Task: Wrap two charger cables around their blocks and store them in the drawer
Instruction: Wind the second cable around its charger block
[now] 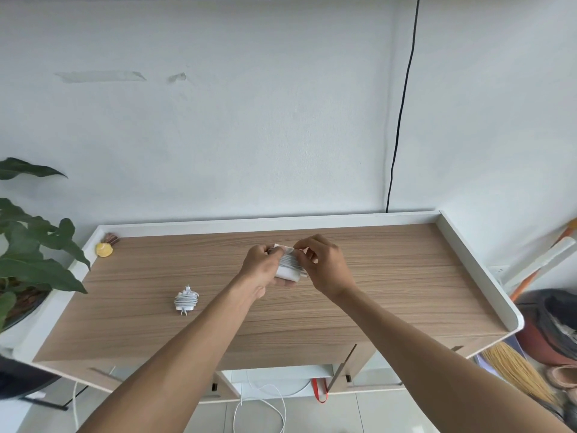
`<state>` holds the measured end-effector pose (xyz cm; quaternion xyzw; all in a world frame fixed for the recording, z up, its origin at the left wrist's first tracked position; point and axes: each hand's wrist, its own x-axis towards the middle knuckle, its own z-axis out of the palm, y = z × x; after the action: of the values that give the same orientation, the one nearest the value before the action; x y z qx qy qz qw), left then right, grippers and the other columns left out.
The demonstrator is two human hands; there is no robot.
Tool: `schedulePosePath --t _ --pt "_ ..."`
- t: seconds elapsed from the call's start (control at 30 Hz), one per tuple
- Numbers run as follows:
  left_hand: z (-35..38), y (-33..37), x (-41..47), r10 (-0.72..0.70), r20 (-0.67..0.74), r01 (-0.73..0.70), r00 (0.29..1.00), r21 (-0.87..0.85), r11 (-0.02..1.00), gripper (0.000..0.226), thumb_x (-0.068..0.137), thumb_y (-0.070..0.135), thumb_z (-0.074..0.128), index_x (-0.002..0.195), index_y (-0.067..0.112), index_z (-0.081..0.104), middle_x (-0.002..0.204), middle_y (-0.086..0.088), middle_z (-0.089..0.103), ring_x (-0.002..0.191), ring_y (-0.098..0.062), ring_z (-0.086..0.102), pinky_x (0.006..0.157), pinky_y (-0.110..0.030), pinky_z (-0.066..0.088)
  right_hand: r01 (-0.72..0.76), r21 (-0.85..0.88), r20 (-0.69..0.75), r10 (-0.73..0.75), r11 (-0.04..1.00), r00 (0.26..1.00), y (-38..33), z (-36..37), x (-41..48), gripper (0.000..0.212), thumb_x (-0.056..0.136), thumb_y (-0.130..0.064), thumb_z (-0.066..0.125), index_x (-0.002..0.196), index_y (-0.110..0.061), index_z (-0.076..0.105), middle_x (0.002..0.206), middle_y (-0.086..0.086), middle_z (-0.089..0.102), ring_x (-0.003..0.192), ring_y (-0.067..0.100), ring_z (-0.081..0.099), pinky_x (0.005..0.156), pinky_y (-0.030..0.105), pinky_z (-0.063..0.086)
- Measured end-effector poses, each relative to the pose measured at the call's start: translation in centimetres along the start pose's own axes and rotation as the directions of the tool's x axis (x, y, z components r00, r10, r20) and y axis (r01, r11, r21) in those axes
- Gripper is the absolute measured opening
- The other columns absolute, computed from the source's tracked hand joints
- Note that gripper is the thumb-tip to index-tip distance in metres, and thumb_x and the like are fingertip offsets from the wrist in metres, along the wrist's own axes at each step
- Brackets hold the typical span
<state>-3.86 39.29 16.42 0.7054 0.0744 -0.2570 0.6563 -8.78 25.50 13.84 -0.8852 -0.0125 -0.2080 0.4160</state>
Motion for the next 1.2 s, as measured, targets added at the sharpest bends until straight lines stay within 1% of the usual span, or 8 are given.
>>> schedulePosePath --t 0.2,0.37,0.5,0.7,0.8,0.9,1.07,1.2 --pt "0.4 0.9 0.0 0.042 -0.029 -0.042 0.999 0.024 0.999 0.02 0.093 0.016 0.061 0.107 0.002 0.058 0.104 -0.022 0.064 0.079 -0.038 0.071 0.06 -0.048 0.061 -0.082 0.026 0.002 0.082 0.996 0.997 0.1 -0.2 1.0 0.011 0.091 -0.019 0.062 0.091 -0.012 0.07 0.091 -0.007 0.052 0.069 0.0 0.053 0.064 0.015 0.044" --pt "0.6 0.6 0.2 0.023 -0.053 -0.024 0.998 -0.02 1.0 0.017 0.096 0.017 0.057 0.099 0.002 0.061 0.102 -0.025 0.065 0.081 -0.04 0.07 0.061 -0.05 0.06 -0.042 0.014 -0.007 0.042 0.999 0.999 -0.2 0.3 0.6 0.014 0.091 -0.017 0.062 0.093 -0.008 0.072 0.089 -0.003 0.055 0.068 0.006 0.053 0.065 0.023 0.048" --pt "0.4 0.9 0.1 0.028 -0.041 -0.03 0.999 -0.043 0.999 0.02 0.097 0.018 0.056 0.103 -0.001 0.06 0.102 -0.025 0.064 0.08 -0.04 0.07 0.062 -0.05 0.06 -0.018 0.029 0.042 0.017 0.999 0.999 -0.3 -0.3 1.3 0.014 0.091 -0.018 0.063 0.092 -0.007 0.071 0.089 -0.004 0.055 0.069 -0.001 0.053 0.065 0.015 0.044" --pt "-0.3 2.1 0.3 0.016 0.027 -0.013 1.0 -0.097 0.995 0.023 0.1 0.02 0.049 0.106 0.002 0.061 0.108 -0.024 0.066 0.089 -0.038 0.07 0.069 -0.05 0.06 -0.042 0.116 0.079 0.033 0.992 0.996 -0.8 -1.3 1.8 0.025 0.093 -0.028 0.057 0.115 -0.018 0.06 0.106 -0.003 0.058 0.089 0.009 0.061 0.071 0.016 0.049" --pt "-0.3 2.0 0.2 -0.01 0.043 0.014 0.999 -0.114 0.993 0.025 0.101 0.022 0.043 0.108 0.006 0.061 0.103 -0.019 0.069 0.085 -0.034 0.07 0.073 -0.051 0.06 -0.002 0.038 0.173 -0.004 0.999 0.985 -0.3 -1.0 1.2 0.039 0.084 -0.038 0.067 0.118 -0.022 0.058 0.114 -0.008 0.052 0.096 0.008 0.057 0.076 0.02 0.051" --pt "-0.1 1.7 0.1 -0.03 0.028 0.033 0.999 -0.113 0.993 0.029 0.1 0.023 0.042 0.114 0.005 0.059 0.108 -0.021 0.065 0.086 -0.032 0.068 0.06 -0.041 0.059 -0.006 -0.018 0.207 0.01 1.0 0.978 0.5 -0.6 0.9 0.051 0.076 -0.038 0.076 0.12 -0.022 0.056 0.12 -0.007 0.049 0.1 0.01 0.054 0.079 0.022 0.05" --pt "0.3 1.0 0.1 -0.015 0.006 0.015 1.0 -0.067 0.998 0.019 0.099 0.016 0.042 0.1 0.007 0.058 0.097 -0.019 0.064 0.077 -0.03 0.068 0.057 -0.04 0.058 0.041 -0.075 0.212 -0.025 0.996 0.977 1.3 -0.4 0.6 0.049 0.075 -0.035 0.078 0.115 -0.016 0.057 0.116 -0.007 0.05 0.096 0.009 0.053 0.077 0.024 0.048" --pt "0.3 0.3 0.3 -0.002 -0.008 0.002 1.0 0.001 1.0 0.016 0.097 0.021 0.05 0.102 0.009 0.061 0.106 -0.018 0.063 0.084 -0.035 0.07 0.068 -0.049 0.061 0.042 -0.125 0.252 -0.009 0.991 0.968 1.5 -0.7 0.4 0.045 0.079 -0.039 0.074 0.113 -0.015 0.058 0.109 -0.011 0.047 0.093 0.006 0.051 0.079 0.029 0.052"
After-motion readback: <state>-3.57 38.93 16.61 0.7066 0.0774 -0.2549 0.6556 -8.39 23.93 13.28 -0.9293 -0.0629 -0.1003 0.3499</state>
